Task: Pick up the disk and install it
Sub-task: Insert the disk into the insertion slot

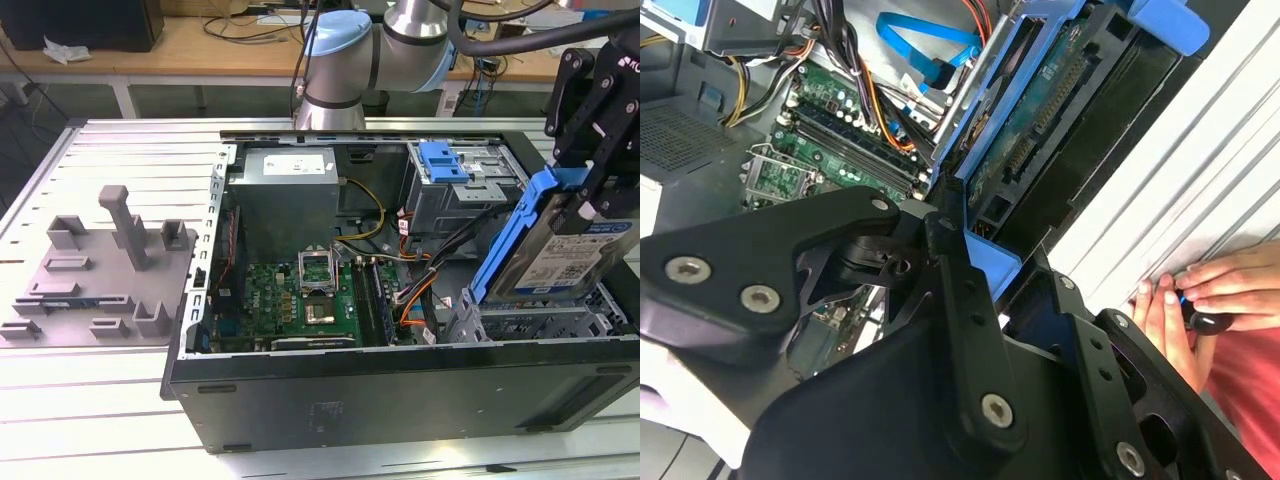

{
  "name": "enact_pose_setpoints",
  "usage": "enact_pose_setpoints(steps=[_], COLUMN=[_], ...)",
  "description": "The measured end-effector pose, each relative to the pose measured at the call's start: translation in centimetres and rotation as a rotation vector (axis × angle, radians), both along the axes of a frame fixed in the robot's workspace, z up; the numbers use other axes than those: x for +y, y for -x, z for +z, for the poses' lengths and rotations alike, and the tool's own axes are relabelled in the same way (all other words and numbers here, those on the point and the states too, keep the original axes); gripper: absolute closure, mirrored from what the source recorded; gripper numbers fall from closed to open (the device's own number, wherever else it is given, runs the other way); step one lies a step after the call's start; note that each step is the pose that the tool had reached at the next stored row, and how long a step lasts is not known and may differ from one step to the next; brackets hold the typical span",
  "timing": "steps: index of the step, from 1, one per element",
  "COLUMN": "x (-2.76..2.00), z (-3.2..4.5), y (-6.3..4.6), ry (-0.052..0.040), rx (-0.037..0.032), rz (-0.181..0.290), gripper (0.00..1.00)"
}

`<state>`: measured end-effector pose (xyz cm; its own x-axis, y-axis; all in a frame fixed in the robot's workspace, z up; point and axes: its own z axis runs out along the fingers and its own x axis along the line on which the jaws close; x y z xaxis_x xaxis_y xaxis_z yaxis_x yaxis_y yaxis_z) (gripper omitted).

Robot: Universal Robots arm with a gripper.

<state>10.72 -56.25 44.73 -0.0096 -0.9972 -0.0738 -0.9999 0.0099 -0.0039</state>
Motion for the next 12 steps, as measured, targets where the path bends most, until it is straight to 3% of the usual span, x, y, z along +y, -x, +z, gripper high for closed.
enact_pose_setpoints(steps=[12], x=[0.0], z=[-0.75], y=[0.0], ry=[0.0], rx=[0.0], rz=[0.0], gripper=[0.63])
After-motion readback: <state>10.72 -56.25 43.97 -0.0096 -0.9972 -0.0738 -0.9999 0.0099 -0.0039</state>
